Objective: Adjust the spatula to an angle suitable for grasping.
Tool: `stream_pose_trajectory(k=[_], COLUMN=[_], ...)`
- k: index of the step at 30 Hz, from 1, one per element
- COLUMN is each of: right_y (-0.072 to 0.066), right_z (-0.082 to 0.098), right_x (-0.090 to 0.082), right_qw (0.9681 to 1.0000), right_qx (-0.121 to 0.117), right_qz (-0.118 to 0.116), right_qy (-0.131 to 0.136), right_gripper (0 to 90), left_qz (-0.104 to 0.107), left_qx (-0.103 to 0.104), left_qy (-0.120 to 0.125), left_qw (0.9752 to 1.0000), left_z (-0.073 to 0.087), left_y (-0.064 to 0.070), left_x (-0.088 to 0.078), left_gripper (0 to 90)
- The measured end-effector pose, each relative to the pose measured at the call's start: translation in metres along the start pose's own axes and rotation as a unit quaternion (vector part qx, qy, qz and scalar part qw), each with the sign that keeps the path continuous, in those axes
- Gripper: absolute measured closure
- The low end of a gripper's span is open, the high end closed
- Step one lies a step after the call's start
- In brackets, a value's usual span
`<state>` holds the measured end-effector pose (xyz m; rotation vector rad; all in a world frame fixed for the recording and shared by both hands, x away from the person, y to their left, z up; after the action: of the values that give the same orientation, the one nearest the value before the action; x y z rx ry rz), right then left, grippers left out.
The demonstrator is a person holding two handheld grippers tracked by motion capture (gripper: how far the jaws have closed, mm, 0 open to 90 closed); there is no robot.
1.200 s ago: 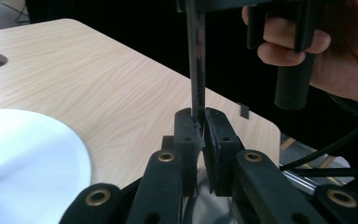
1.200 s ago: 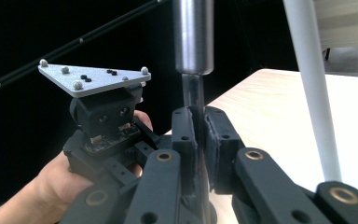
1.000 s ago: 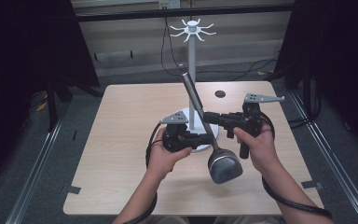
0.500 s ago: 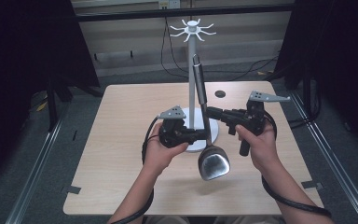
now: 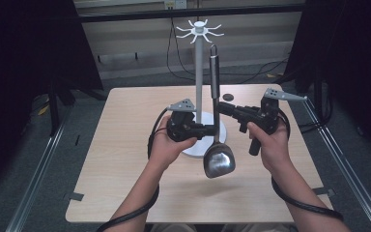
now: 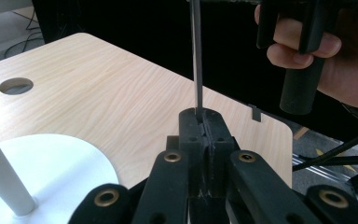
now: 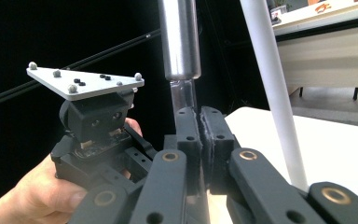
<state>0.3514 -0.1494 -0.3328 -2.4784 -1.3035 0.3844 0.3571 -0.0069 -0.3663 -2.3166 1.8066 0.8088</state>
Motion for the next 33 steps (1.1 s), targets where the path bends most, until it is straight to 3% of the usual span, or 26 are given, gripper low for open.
stream_pose_trajectory(k=[11,23,33], right_y=[0.004,0.009,0.011], right_z=[-0.01,-0.005,-0.005], right_x=[0.009,0.018,0.021], right_qw=[1.0,0.9999,0.9997], right_qx=[0.004,0.009,0.0], right_qz=[0.003,0.009,0.023], right_qy=[0.004,0.001,-0.002], right_gripper=[87.2,86.5,84.8], left_qz=[-0.008,-0.013,-0.025], left_qx=[-0.001,-0.01,-0.002], left_qy=[0.003,0.009,0.009], left_qw=[1.0,0.9998,0.9996], left_z=[-0.007,0.0,0.0], left_y=[-0.01,-0.019,-0.025], left_x=[-0.005,-0.003,-0.002], left_gripper=[88.3,88.4,88.3])
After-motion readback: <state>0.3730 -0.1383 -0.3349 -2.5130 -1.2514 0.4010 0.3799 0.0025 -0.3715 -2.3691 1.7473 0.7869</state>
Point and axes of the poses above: each handheld gripper's, and its own axes: x roughly forward along the jaws, z roughly out of its underside, y roughly to its right, the point moved 6 cm from there along x, roughly forward along the jaws, and after that the axes turned 2 degrees about -y, right-handed, at the moved point
